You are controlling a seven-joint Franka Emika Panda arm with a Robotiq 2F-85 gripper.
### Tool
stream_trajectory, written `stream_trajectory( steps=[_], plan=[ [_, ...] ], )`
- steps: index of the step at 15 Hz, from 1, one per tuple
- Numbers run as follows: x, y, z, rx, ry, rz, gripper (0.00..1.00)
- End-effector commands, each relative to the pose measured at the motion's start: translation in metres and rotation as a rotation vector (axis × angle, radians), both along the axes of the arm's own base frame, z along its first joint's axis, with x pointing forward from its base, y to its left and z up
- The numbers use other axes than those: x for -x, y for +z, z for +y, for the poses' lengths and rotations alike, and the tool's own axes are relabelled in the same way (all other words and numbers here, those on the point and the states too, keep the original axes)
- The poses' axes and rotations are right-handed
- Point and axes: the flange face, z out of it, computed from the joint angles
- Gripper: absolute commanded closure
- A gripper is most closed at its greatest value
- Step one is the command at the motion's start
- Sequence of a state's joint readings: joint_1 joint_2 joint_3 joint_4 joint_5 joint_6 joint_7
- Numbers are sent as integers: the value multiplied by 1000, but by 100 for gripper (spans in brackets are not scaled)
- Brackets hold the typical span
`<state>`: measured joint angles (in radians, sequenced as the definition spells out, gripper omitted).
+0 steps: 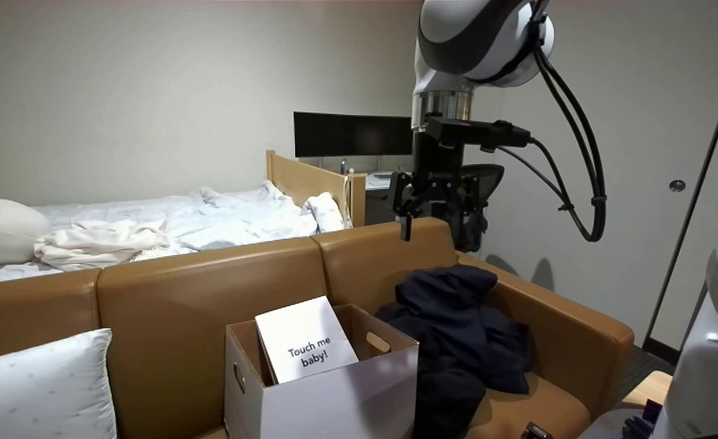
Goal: Move the sign from the box to the sofa
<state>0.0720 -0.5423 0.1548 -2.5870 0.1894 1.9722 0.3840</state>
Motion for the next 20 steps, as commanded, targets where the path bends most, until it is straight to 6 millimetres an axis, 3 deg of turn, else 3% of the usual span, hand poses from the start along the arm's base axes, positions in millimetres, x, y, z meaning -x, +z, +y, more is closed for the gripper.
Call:
stream_trajectory(
  steps=[1, 5, 8, 12, 15, 20],
  plan=[
    [0, 0, 0, 0, 0, 1, 0],
    [0, 0, 0, 0, 0, 1, 0],
    [-3, -4, 31, -23, -55, -98, 0],
    [-27, -7, 79, -4, -88, -269, 0],
    [-56, -11, 93, 75, -52, -321, 0],
    [-146, 5, 60, 315, 28, -273, 0]
  ],
)
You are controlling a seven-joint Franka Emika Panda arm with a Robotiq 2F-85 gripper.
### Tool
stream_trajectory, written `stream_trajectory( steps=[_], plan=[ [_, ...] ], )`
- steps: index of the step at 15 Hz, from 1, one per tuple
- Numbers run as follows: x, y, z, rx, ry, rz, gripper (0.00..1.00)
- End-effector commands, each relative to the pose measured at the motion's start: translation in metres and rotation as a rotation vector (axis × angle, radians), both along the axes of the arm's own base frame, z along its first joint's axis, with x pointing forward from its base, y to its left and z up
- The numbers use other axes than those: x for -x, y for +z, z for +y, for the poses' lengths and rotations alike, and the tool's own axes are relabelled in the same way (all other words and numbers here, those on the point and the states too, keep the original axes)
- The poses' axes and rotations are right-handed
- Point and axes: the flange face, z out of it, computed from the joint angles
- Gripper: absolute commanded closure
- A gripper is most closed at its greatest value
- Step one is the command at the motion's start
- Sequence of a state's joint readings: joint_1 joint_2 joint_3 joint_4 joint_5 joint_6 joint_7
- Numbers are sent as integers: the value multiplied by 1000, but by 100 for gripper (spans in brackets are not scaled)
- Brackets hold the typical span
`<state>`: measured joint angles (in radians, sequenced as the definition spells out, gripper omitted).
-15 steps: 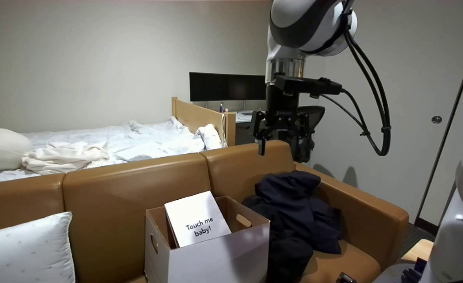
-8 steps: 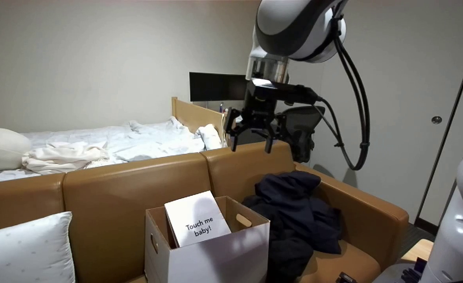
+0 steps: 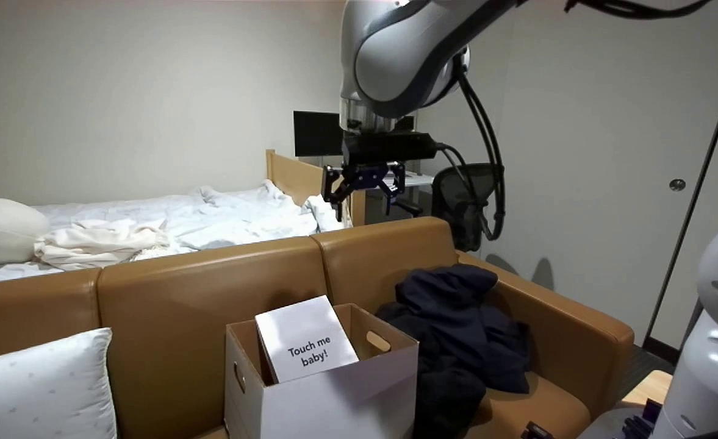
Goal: Move the sign from the box to the sofa
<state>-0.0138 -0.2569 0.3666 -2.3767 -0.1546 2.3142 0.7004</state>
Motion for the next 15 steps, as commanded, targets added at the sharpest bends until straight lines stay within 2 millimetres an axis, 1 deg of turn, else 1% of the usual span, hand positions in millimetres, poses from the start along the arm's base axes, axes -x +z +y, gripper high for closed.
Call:
stream_trajectory(
  steps=[1, 3, 5, 6, 8, 9, 11, 12, 13, 14, 15],
  plan=[
    [-67, -3, -14, 143, 20, 92, 0],
    [-89, -24, 1, 179, 74, 197, 0],
    [-101, -49, 25, 192, 135, 279, 0],
    [-104, -60, 40, 185, 173, 313, 0],
    [-105, -76, 77, 131, 233, 314, 0],
    [-105, -84, 92, 109, 245, 300, 0],
    [-104, -99, 121, 59, 206, 288, 0],
    [-100, -93, 108, 100, 227, 293, 0],
    [-99, -99, 119, 87, 231, 295, 0],
    [-99, -102, 125, 83, 233, 297, 0],
    [-100, -103, 127, 82, 234, 297, 0]
  ],
)
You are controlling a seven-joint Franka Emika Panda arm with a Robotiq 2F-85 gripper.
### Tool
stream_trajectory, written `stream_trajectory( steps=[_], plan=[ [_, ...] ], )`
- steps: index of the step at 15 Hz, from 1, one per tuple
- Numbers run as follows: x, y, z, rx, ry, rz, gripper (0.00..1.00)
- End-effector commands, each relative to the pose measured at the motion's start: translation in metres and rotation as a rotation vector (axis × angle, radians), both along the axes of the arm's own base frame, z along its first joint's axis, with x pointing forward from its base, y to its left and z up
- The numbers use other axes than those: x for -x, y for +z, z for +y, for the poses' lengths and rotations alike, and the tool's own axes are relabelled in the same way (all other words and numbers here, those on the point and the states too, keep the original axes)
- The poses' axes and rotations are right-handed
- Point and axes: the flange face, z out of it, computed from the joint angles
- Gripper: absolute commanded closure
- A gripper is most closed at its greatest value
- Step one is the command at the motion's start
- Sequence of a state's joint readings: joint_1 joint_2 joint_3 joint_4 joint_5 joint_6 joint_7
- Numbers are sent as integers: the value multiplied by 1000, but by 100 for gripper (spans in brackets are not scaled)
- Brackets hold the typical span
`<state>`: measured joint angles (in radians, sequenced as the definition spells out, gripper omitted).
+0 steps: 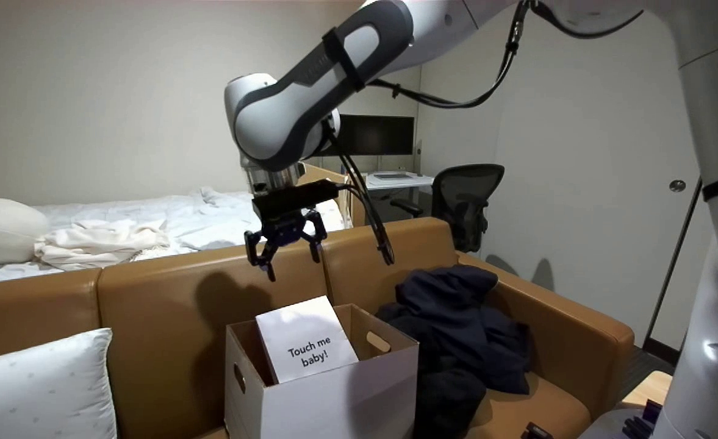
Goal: Move the sign from the box to the sofa
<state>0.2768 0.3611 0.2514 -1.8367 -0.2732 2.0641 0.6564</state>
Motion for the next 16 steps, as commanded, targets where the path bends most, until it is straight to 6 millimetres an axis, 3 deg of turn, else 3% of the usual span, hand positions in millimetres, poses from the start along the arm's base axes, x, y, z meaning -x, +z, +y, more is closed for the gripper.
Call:
stream_trajectory(
  steps=[1, 3, 5, 9, 12, 16],
  plan=[
    [-2, 1, -1, 0, -4, -1, 0],
    [-4, 2, -4, 1, -11, -3, 0],
    [-31, -15, -7, -28, 4, 32, 0],
    [-83, -40, 5, -80, 52, -74, 0],
    [-118, -81, 5, -72, 58, -98, 0],
    [-138, -135, -8, -109, 36, 35, 0]
  ],
)
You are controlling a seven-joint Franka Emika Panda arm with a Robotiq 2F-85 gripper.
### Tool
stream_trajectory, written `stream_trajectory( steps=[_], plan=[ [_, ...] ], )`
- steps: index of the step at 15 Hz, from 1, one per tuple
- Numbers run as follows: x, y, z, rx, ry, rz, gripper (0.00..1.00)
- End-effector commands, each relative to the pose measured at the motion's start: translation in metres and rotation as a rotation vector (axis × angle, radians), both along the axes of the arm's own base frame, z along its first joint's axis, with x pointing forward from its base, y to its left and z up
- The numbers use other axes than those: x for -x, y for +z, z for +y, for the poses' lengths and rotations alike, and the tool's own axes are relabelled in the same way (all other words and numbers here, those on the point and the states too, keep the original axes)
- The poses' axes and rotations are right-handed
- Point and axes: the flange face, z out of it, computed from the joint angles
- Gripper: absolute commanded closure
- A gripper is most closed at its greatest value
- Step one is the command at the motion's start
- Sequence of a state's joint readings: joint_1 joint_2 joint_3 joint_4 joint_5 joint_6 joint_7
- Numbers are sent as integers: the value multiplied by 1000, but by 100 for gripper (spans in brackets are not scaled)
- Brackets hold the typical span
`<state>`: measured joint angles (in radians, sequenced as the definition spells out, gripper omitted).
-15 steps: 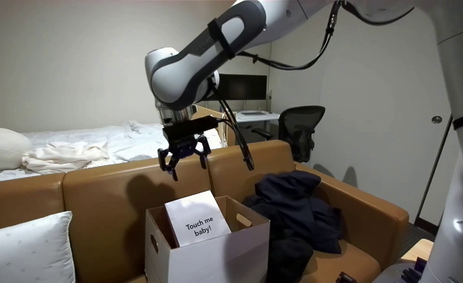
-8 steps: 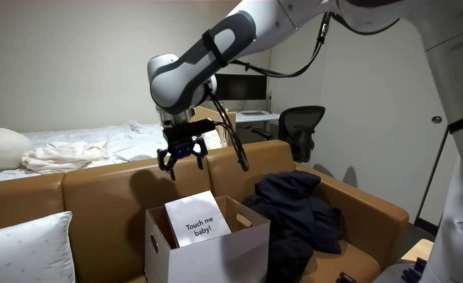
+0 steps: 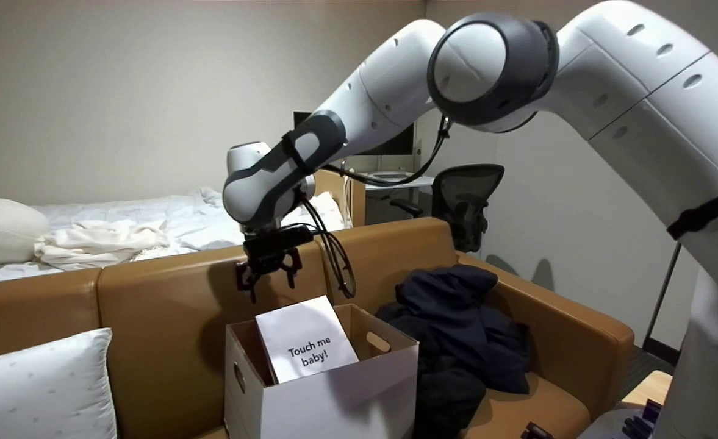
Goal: Move the sign from the box to the sofa
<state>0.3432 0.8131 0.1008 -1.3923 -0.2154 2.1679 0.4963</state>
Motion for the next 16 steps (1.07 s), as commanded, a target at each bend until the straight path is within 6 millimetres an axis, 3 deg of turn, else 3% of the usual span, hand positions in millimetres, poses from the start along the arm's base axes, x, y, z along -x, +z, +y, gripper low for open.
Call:
stream_trajectory(
  steps=[1, 5, 7, 8, 9, 13, 16],
  plan=[
    [-26, -35, -13, -46, -17, 74, 0],
    [-50, -65, -49, -54, -143, 92, 0],
    [-49, -84, -57, -54, -158, 160, 0],
    [-41, -95, -55, -48, -157, 229, 0],
    [-44, -83, -57, -29, -167, 152, 0],
    [-44, -90, -56, -21, -165, 159, 0],
    [-40, -100, -44, 8, -123, 131, 0]
  ],
)
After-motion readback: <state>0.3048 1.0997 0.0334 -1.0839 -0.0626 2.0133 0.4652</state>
